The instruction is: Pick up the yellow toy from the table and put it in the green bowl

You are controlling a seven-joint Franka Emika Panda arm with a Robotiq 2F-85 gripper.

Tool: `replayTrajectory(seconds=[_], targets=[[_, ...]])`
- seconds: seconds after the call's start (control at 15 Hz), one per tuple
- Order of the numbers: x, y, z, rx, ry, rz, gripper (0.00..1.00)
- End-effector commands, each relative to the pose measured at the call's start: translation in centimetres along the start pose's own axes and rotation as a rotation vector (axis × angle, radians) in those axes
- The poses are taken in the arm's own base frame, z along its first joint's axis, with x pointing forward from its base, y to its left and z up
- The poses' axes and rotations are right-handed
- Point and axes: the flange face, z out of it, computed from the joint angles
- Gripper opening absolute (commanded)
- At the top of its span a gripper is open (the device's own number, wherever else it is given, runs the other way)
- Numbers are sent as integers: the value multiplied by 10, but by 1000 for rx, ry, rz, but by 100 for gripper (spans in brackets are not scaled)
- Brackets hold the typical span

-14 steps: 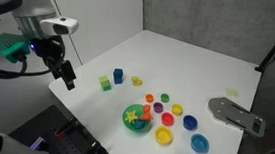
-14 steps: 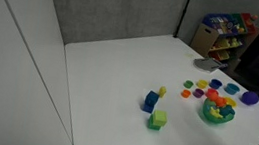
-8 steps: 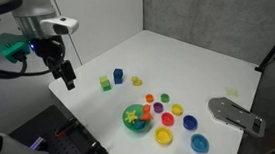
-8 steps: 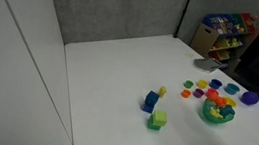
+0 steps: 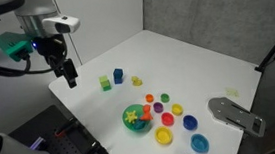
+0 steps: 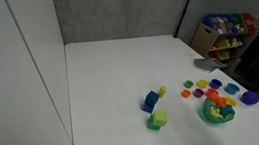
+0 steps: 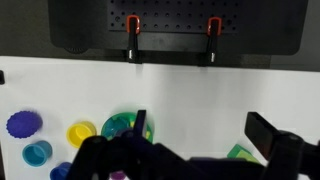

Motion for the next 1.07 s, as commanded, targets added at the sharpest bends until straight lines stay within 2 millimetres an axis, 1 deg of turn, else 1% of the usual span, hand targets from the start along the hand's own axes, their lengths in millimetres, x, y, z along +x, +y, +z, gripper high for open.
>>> replayTrajectory(seconds=[0.0, 0.33, 0.53, 0.73, 1.0], targets=[[20, -10, -8, 24, 12, 3, 100], [52, -18, -11, 35, 32, 7, 100], [78, -21, -10, 27, 42, 25, 100], [104, -26, -6, 24, 48, 41, 100], [142, -34, 7, 27, 66, 66, 100]])
